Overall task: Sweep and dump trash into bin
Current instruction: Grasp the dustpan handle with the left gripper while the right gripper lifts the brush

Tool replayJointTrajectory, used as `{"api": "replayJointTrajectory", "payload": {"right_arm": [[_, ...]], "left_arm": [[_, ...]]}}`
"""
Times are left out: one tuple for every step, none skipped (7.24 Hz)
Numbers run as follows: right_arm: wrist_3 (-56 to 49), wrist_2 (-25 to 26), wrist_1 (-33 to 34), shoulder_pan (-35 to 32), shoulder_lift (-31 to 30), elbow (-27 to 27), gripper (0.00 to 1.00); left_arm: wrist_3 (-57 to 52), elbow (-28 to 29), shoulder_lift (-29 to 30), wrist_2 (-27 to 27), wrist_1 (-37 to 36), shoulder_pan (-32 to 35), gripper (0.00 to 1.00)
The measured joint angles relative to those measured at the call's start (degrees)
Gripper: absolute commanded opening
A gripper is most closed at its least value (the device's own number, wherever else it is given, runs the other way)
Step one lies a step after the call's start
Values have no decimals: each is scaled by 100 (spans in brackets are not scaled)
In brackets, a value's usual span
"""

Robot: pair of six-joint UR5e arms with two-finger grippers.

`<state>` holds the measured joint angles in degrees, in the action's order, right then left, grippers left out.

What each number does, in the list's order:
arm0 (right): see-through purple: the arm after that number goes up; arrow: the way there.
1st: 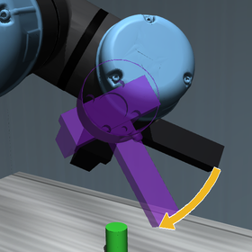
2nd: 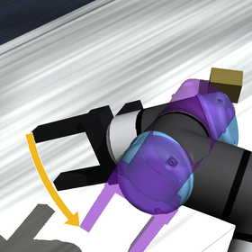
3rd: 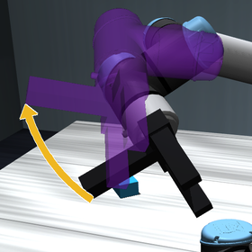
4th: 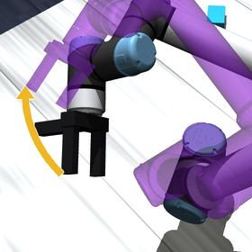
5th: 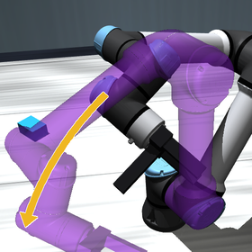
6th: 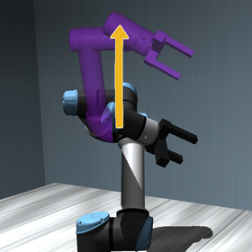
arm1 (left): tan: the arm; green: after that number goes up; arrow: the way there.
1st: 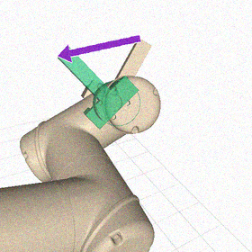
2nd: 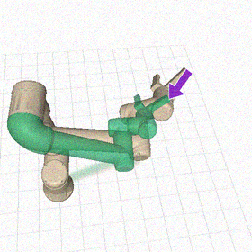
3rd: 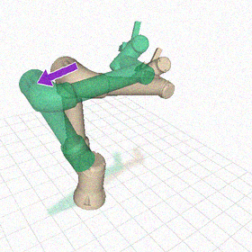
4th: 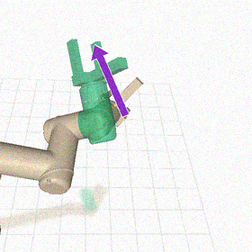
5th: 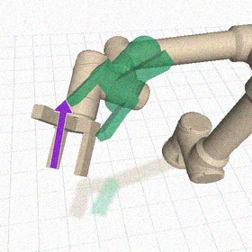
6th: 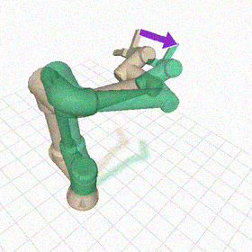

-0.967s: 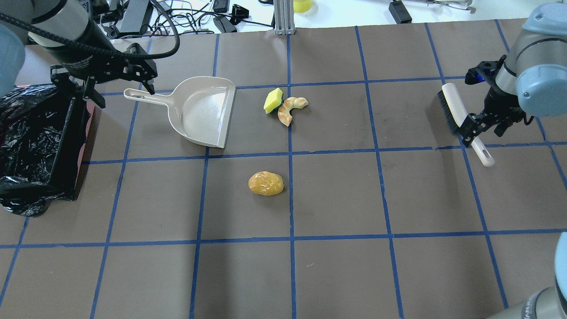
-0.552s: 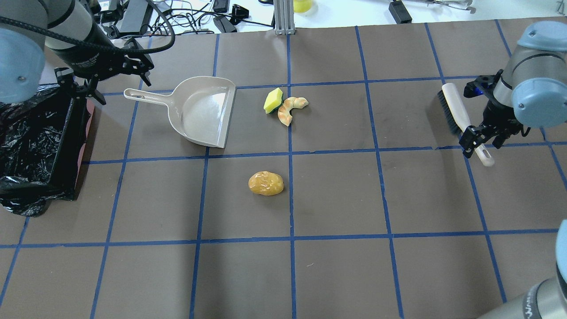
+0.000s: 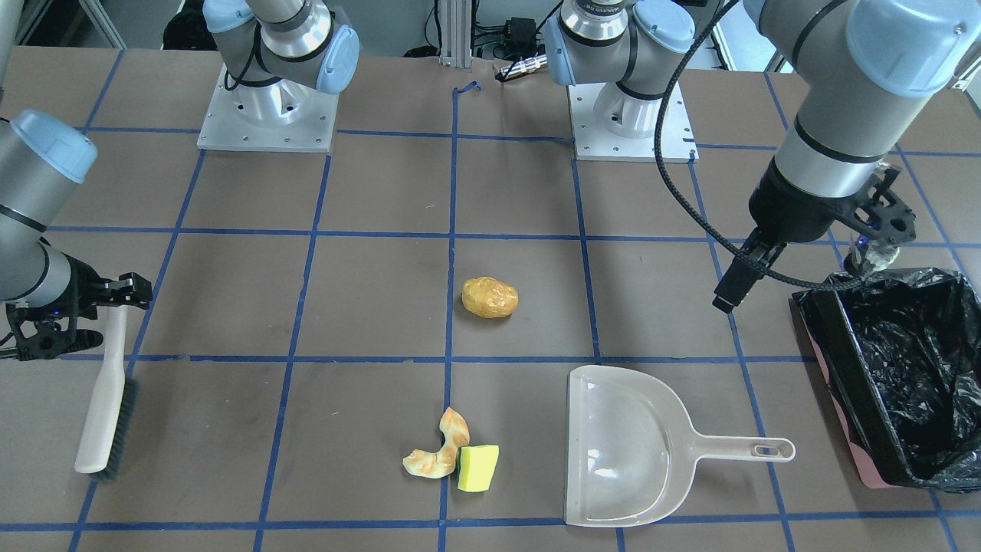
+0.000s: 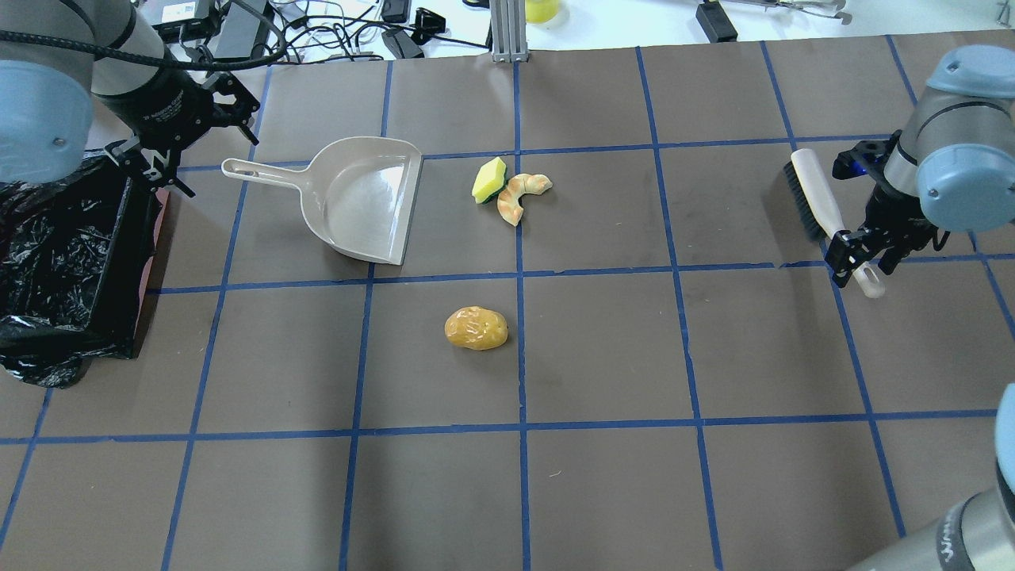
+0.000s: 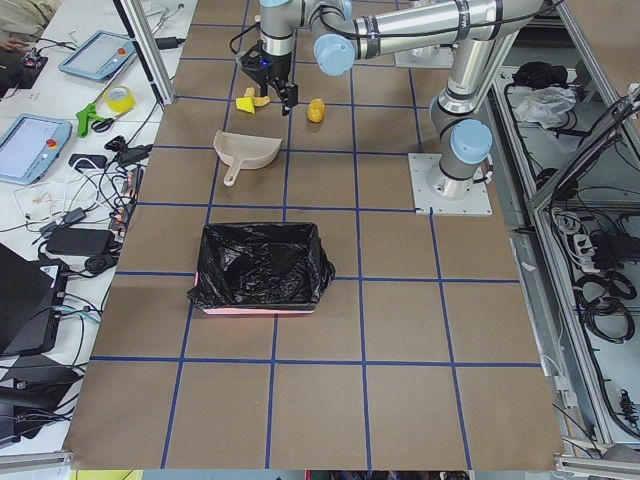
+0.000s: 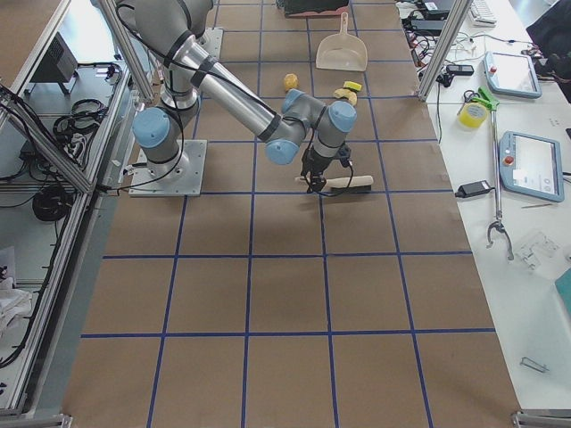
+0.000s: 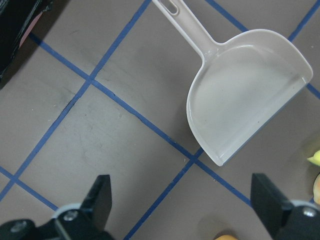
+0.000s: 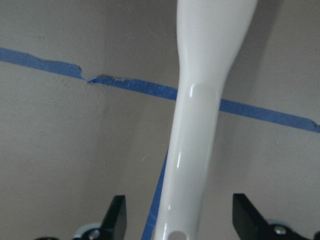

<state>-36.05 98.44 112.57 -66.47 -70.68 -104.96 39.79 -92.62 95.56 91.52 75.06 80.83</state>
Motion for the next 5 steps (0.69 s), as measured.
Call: {"api": "replayJointTrajectory", "payload": {"right_arm": [[62,0,-6,1,1,1,29],[98,0,-14,2,1,1,24],[116,-2,-20,2,0,4,22],[138,-6,-28,3,-10,14,21],[200,-7,-42,1,-36,35,21]], "left_arm": [[340,-14,61,-10,-107,-74,100],[802,-41,159,-26,-263,-119,100],[1225,-57,279,-31,-439,-137,100],[1574,-56,406,-27,-624,-142,100],[1996,-35,565,-24,-747,-144,100]]}}
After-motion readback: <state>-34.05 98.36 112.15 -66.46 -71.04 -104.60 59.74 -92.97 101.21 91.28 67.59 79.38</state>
